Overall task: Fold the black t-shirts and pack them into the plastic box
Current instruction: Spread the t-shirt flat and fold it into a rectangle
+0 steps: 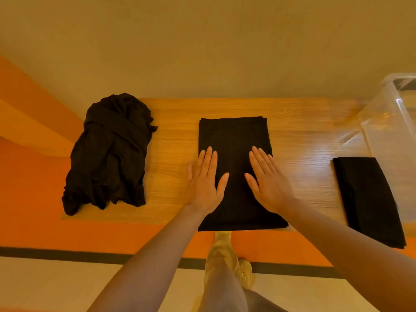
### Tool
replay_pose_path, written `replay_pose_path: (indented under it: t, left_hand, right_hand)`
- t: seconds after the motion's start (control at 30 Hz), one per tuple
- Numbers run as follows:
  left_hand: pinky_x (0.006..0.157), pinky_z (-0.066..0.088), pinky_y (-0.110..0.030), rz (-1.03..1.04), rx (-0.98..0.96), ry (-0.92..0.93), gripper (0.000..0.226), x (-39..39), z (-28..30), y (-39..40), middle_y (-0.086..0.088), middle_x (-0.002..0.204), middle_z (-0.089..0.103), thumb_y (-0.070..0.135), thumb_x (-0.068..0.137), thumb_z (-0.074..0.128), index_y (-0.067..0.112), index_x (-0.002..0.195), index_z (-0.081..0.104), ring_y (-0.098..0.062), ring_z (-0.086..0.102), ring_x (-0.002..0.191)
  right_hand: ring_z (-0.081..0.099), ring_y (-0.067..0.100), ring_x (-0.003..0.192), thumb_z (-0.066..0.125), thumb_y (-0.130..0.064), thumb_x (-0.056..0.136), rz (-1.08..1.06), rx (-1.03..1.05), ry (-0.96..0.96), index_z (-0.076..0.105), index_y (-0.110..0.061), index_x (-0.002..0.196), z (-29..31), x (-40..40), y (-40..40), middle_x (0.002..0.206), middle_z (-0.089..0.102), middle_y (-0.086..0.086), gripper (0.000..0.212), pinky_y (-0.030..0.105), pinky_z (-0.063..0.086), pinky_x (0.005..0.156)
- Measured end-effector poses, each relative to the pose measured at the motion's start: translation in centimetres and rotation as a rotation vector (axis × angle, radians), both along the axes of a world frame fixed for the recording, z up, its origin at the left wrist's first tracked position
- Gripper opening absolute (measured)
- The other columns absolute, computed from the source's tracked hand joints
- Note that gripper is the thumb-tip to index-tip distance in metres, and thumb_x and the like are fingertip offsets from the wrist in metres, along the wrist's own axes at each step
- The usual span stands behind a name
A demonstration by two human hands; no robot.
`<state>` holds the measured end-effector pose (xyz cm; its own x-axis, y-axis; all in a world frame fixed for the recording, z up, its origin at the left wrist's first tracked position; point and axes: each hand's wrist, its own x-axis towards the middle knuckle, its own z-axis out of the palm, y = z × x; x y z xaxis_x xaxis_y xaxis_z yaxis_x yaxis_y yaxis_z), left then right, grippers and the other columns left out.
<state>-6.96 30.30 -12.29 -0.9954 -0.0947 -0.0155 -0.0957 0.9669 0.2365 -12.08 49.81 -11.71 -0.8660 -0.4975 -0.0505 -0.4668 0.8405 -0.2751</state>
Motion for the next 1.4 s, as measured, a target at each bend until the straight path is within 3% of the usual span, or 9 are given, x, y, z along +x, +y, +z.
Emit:
replay_pose_path:
  t: [0.17,0.33,0.53,0.67,0.77,0.9,1.4]
  left_hand:
    - [0.121,-0.002,-0.038,-0.072,0.041,-0.051,0.062,-4.9,0.3,0.7,0.001,0.162,-0.005,0.050,0.100,0.010,0.020,0.154,0.003,-0.013,-0.010,0.147]
    - [0.120,-0.006,-0.041,-0.018,-0.076,-0.171,0.066,-5.0,-1.5,-2.2,0.003,0.161,-0.012,0.056,0.097,0.008,0.024,0.153,-0.005,-0.014,-0.016,0.147]
    - [0.118,-0.008,-0.042,-0.004,-0.058,-0.139,0.072,-5.7,-1.4,-5.3,0.002,0.162,-0.005,0.060,0.092,-0.002,0.022,0.153,0.001,-0.013,-0.014,0.147]
    - [0.118,-0.005,-0.040,0.011,-0.005,-0.067,0.067,-8.6,0.0,-5.3,0.002,0.162,0.000,0.055,0.097,0.005,0.020,0.154,0.008,-0.013,-0.008,0.148]
    - [0.120,0.000,-0.041,-0.103,0.005,-0.059,0.063,-11.7,0.4,-3.8,0.002,0.162,0.003,0.051,0.100,0.010,0.019,0.154,0.011,-0.013,-0.005,0.148]
    - [0.120,-0.001,-0.038,-0.293,-0.071,-0.113,0.069,-13.6,-1.1,-2.8,0.004,0.162,0.002,0.054,0.094,0.000,0.023,0.154,0.008,-0.010,-0.006,0.148]
    - [0.120,-0.003,-0.043,-0.197,-0.095,-0.140,0.073,-16.1,-2.1,-5.4,0.004,0.162,-0.008,0.061,0.091,-0.001,0.024,0.154,-0.005,-0.011,-0.015,0.147]
  right_hand:
    - [-0.005,0.011,0.147,0.003,-0.052,0.096,0.065,0.042,-0.001,0.009,-0.016,0.153,-0.2,-3.9,-3.1,0.160,0.003,0.001,0.068,0.031,-0.001,0.119]
    - [-0.011,0.011,0.146,0.000,-0.058,0.091,0.089,0.134,-0.046,-0.001,-0.020,0.153,-1.6,-6.1,-0.1,0.161,-0.006,-0.002,0.073,0.032,-0.002,0.120]
    - [-0.011,0.010,0.147,0.002,-0.057,0.094,0.047,0.085,-0.072,0.001,-0.017,0.151,-1.1,-7.6,2.7,0.161,-0.003,0.000,0.070,0.029,-0.001,0.120]
    - [-0.004,0.013,0.148,0.006,-0.052,0.098,0.038,0.020,-0.014,0.008,-0.013,0.152,-0.1,-9.5,0.2,0.160,0.002,0.002,0.066,0.034,0.004,0.121]
    - [-0.004,0.013,0.148,0.006,-0.051,0.097,0.051,-0.013,-0.026,0.008,-0.013,0.152,-0.3,-11.4,-2.9,0.159,0.002,0.002,0.067,0.034,0.002,0.121]
    - [-0.004,0.010,0.147,0.004,-0.054,0.097,0.079,0.031,-0.033,0.008,-0.016,0.153,-2.0,-13.1,-4.4,0.161,0.004,0.001,0.068,0.036,0.005,0.122]
    - [-0.016,0.012,0.146,-0.003,-0.062,0.090,-0.054,0.109,-0.034,-0.007,-0.017,0.152,-2.5,-16.5,-2.3,0.160,-0.011,-0.001,0.077,0.033,-0.008,0.120]
